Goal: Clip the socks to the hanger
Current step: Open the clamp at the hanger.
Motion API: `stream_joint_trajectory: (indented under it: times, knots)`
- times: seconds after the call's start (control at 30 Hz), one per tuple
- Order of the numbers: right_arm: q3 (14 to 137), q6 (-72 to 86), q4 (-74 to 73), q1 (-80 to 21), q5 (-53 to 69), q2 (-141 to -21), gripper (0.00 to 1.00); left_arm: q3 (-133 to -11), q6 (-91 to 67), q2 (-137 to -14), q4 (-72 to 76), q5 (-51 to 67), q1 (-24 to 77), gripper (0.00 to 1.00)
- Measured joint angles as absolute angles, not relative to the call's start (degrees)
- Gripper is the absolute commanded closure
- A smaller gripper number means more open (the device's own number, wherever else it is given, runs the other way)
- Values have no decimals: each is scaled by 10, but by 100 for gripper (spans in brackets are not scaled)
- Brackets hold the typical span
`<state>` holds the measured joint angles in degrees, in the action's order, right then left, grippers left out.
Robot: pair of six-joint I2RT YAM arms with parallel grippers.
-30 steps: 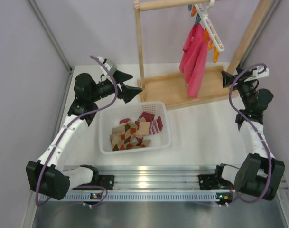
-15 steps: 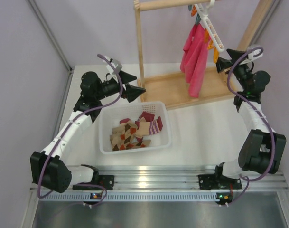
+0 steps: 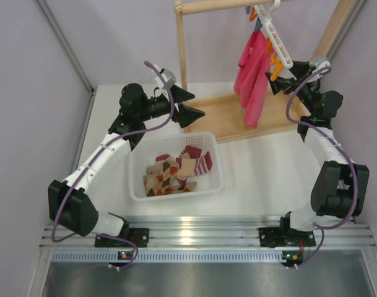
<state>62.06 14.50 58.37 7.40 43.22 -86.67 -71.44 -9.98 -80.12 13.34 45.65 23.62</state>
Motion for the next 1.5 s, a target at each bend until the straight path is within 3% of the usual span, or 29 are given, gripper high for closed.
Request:
stream_joint_trajectory:
  times: [0.4, 0.7, 1.03, 1.1, 1.13, 1.17, 1.5]
  knots:
    - [632, 150, 643, 52, 421, -891, 24, -769, -119, -867, 142, 456, 259, 4]
    - [632, 150, 665, 46, 388, -896, 41, -816, -120, -904, 163, 418, 288, 5]
    - [634, 156, 669, 30, 396, -897, 69, -1011, -107, -1042, 215, 348, 341, 10]
    - [634, 158, 670, 30, 399, -897, 64, -1050, -118, -1077, 233, 352, 344, 10]
    - [634, 159, 669, 30, 400, -897, 46, -1062, -122, -1089, 238, 353, 346, 10]
    - [634, 163, 668, 30, 402, -897, 40, -1074, -124, -1102, 242, 353, 348, 10]
    - [571, 151, 609, 61, 439, -858, 26, -1091, -134, -1130, 266, 351, 366, 9]
